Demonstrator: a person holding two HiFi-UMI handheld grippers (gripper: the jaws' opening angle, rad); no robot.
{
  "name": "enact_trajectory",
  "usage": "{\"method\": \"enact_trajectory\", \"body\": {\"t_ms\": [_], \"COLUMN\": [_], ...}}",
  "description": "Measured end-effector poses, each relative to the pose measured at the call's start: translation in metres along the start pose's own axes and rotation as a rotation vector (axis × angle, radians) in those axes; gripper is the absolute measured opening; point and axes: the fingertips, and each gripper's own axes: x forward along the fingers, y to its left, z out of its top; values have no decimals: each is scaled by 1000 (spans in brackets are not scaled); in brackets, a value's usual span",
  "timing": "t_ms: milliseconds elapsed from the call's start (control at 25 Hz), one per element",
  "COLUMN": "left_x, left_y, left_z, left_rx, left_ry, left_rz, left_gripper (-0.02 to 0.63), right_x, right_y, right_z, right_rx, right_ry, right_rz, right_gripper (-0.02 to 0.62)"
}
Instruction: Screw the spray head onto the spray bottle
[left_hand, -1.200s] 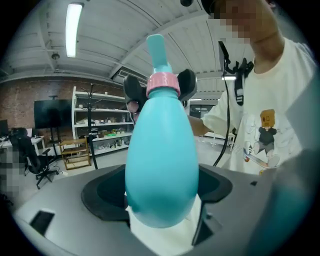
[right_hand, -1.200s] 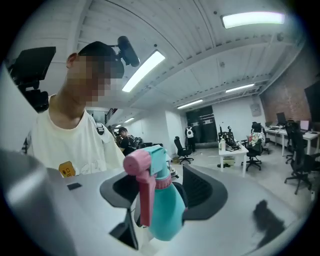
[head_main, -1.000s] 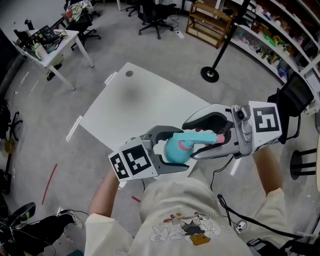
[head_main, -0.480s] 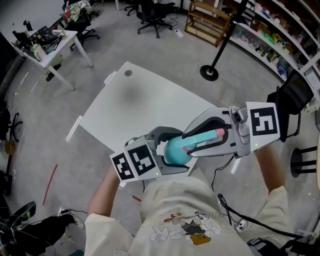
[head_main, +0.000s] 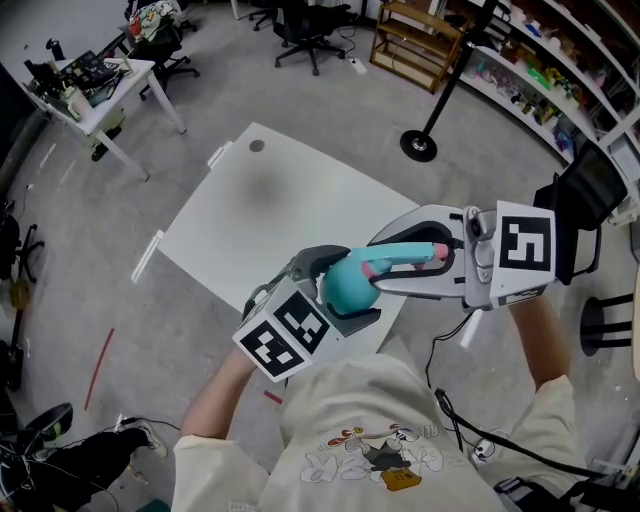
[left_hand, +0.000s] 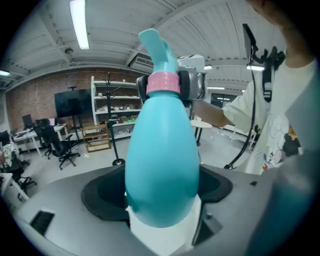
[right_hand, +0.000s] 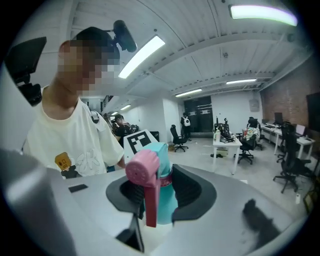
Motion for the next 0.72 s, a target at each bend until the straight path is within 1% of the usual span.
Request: {"method": "enact_trajectory", "body": {"t_ms": [80,240,360,440,520,640,720], "left_x": [3,8,7,7,7,6,6], "left_y": [14,33,43,49,54,57,56], "left_z": [-6,-7,1,2,-4,-15,-14], "left_rx": [-17,-65,-94,-112,-139,-165,-177], "left_ry": [9,-29,-57,-74,-96,-123,-140], "left_rz": [86,231,333,391,421,442,436], "left_gripper": [405,405,405,405,405,405,405], "right_x": [4,7,4,5,12,21,20], "right_y": [-11,-28,-34,-37,-40,-45,-46], "right_z": [-5,-8,-2,0,-4,-7,-6], "right_rx": [20,79,87,85,90,127,151], "right_ry": [17,-8,-28,-37,-47,-77,-99], "right_rz": [-83,-262,-383,-444,-493,-554,-566], "right_gripper": [133,133,133,133,133,133,135]}}
